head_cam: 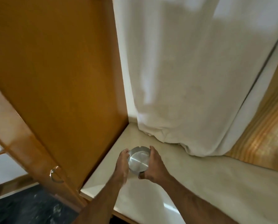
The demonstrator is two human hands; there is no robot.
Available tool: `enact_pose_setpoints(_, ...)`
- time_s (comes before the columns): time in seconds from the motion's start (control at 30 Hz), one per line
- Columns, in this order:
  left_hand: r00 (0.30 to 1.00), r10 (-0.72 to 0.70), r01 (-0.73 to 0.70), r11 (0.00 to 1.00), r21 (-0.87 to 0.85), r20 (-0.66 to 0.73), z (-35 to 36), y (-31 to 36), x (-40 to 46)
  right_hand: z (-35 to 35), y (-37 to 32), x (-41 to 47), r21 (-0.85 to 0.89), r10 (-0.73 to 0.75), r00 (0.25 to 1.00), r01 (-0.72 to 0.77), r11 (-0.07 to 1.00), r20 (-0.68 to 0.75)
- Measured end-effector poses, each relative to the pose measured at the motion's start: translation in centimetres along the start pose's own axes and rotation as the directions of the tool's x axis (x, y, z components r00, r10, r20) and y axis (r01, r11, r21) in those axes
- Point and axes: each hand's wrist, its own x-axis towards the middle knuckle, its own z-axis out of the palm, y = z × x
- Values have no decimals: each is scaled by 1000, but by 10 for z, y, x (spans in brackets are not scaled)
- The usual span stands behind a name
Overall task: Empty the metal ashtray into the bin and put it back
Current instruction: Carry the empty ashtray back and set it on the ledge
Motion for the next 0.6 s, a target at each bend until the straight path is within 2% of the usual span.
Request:
enact_pose_setpoints(0.1, 997, -26, 20, 996, 91, 69, -9, -23, 11, 20, 22, 5, 22, 47, 998, -48, 999, 48)
enact_pose_setpoints(0.17, 986, -53, 12, 970, 243, 159, -20, -36, 20, 29, 31, 8, 17, 59, 995, -61, 998, 80)
enact_pose_setpoints(0.23, 971, -90, -11, 910, 415, 223, -35, -52, 32, 41, 39, 14, -11, 61, 992, -60, 998, 111)
enact_pose_setpoints(0.33, 943, -80, -136, 792, 596, 322, -51, -71, 46, 61, 45, 18, -41, 92, 988, -88, 995, 124)
enact_pose_setpoints(0.47, 938, -32, -211, 739, 639, 346, -66, -86, 57, 83, 45, 25, -60, 110, 984, -103, 993, 140)
enact_pose_setpoints(0.6, 944, 12, -224, 756, 615, 330, -76, -95, 69, 95, 42, 32, -78, 135, 982, -126, 989, 135)
